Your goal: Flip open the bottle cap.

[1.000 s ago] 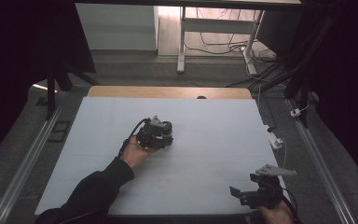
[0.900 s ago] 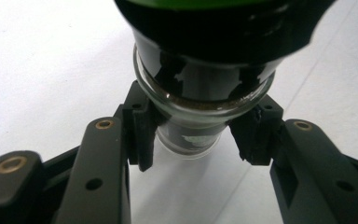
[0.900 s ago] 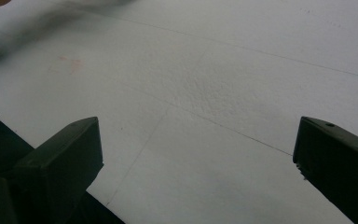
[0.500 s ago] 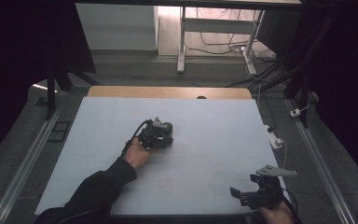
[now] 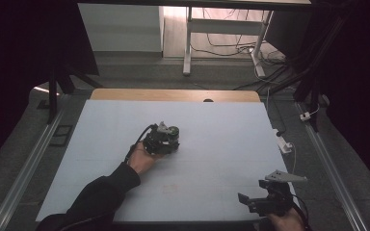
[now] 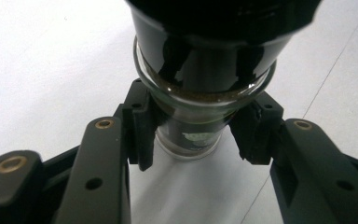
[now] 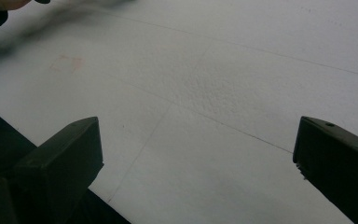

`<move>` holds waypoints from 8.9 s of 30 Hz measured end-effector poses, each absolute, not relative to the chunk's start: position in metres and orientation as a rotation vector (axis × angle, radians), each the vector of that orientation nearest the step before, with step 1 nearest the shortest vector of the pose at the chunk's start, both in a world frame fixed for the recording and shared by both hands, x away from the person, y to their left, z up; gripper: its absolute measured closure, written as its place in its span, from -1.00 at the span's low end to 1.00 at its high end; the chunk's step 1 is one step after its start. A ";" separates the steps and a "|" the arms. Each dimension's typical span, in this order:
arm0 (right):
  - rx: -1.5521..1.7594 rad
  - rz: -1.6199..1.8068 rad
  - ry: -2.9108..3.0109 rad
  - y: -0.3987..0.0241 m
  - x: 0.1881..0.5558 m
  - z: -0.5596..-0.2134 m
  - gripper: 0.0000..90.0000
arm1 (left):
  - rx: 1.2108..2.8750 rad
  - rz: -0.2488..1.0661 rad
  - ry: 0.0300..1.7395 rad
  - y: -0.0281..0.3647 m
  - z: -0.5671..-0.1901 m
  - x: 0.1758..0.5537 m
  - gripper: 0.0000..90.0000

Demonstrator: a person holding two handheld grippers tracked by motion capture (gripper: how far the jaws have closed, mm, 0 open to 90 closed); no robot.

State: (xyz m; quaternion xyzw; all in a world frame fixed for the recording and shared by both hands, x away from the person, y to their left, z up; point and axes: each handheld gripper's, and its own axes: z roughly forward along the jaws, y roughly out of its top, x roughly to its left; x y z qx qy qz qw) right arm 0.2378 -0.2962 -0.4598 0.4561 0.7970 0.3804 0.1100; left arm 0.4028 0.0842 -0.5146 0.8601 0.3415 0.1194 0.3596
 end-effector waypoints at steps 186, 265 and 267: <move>0.818 1.288 2.563 -0.097 0.407 -0.444 1.00 | 2.227 0.328 0.789 0.088 -0.521 0.403 0.19; 0.859 1.245 2.553 -0.123 0.370 -0.438 -0.81 | 2.180 0.129 0.815 0.133 -0.481 0.359 -0.94; 0.853 1.249 2.556 -0.125 0.366 -0.438 -0.84 | 2.178 0.125 0.816 0.137 -0.480 0.355 -0.97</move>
